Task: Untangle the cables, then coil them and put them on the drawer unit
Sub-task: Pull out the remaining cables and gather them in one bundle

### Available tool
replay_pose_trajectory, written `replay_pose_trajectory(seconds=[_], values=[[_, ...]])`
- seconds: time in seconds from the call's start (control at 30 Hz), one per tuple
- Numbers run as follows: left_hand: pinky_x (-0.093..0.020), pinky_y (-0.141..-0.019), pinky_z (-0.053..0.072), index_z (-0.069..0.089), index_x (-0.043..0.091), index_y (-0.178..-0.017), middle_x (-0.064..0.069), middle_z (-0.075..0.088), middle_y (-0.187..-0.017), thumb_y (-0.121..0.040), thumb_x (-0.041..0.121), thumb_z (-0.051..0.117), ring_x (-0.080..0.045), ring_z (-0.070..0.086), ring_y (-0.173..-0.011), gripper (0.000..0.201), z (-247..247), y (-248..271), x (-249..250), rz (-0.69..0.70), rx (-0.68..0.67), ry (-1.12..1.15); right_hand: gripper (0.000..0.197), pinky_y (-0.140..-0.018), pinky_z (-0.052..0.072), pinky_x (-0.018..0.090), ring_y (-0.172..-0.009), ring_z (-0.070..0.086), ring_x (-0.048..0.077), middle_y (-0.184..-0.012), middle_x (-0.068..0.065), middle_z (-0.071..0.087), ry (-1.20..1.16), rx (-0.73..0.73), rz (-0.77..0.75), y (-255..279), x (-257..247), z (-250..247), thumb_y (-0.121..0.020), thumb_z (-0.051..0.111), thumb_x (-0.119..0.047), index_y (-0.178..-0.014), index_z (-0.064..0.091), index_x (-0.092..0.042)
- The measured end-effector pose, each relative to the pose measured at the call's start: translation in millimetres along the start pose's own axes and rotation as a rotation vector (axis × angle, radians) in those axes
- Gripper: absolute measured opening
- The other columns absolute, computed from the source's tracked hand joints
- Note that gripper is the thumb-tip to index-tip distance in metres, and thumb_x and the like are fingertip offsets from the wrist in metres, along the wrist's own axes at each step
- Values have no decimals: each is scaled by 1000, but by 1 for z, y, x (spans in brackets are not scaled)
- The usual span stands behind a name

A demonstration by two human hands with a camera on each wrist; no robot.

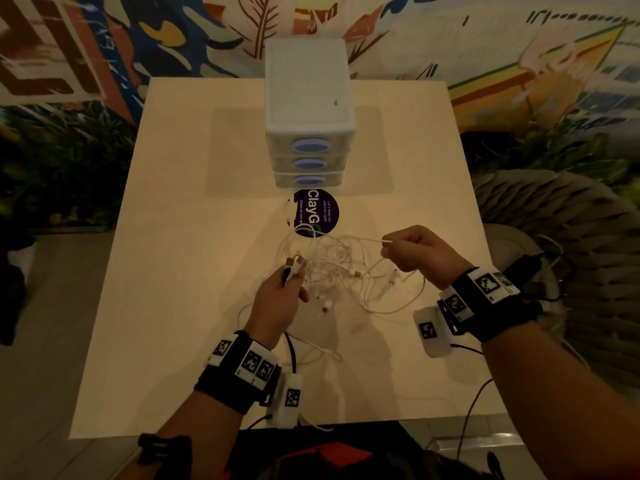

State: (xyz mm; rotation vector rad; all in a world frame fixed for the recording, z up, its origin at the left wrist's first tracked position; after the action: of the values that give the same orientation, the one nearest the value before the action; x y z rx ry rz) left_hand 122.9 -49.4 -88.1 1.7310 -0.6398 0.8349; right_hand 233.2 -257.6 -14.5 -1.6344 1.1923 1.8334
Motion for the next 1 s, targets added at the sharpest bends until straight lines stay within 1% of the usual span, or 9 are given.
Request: replay_pose_trajectory(seconds=[0.27,0.37,0.43,0.5,0.63,0.73,0.8,0.9,1.0], values=[[-32,-63,37,69,34,-84,-3,73,-67,-104,41,50,-12,45,-51,29,-8,4,-4,18,91,-68,37,-50,26,21,-50,27,10,-59,-2,29,39,134,-110,1,-24,-14,-88,59,-40,-58,44,-24],[-34,-66,40,70,25,-89,-1,67,-64,-103,41,51,-15,48,-54,28,-13,4,-5,33,141,-56,40,-62,37,22,-57,46,7,-63,-8,50,303,83,-189,9,-35,-10,-97,56,-37,-65,64,-15],[-36,-69,39,67,25,-90,4,58,-67,-102,42,53,-15,46,-58,25,-15,6,-6,42,172,6,31,-71,43,28,-66,53,6,-69,-10,55,553,55,-200,13,-35,-2,-101,58,-34,-80,76,-22],[-34,-64,37,65,27,-87,12,53,-62,-102,44,53,-11,43,-58,25,-10,10,-4,59,154,59,26,-71,46,32,-67,54,5,-71,-10,57,665,96,-197,15,-33,0,-102,57,-37,-86,77,-29],[-31,-56,36,61,21,-89,17,50,-56,-101,41,58,-5,41,-54,23,6,25,14,202,52,64,35,-63,38,27,-56,48,5,-59,-15,52,549,271,-259,26,-50,-11,-106,50,-32,-79,67,-19],[-23,-60,43,57,13,-95,12,52,-65,-96,30,69,-5,45,-58,20,10,37,32,349,45,71,37,-59,35,18,-53,47,5,-57,-17,52,458,272,-293,36,-70,-12,-108,46,-26,-79,65,-12],[-14,-61,46,60,15,-105,13,60,-73,-94,20,72,0,51,-60,17,11,43,41,382,52,87,40,-57,36,24,-51,43,7,-55,-11,48,389,238,-312,39,-83,-9,-109,44,-29,-77,61,-12],[-7,-77,49,60,22,-127,27,69,-94,-93,15,73,14,63,-86,37,11,44,50,385,20,139,41,-55,34,31,-53,39,16,-61,3,44,273,194,-355,43,-101,-1,-106,43,-32,-73,56,-11],[-11,-93,49,55,26,-141,26,66,-120,-91,16,75,11,62,-112,54,20,46,61,413,-84,118,38,-62,36,28,-58,44,13,-65,2,50,315,98,-420,51,-119,15,-105,47,-25,-69,57,-14]])
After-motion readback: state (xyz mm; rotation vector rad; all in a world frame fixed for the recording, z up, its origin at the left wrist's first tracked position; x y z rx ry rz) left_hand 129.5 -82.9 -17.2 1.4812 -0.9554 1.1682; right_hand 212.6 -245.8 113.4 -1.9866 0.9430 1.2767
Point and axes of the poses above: each hand's wrist, its own y-axis away from the middle knuckle, its own z-axis out of the palm, x = y × z, the point moved 8 cm from there along -y, towards the middle knuckle
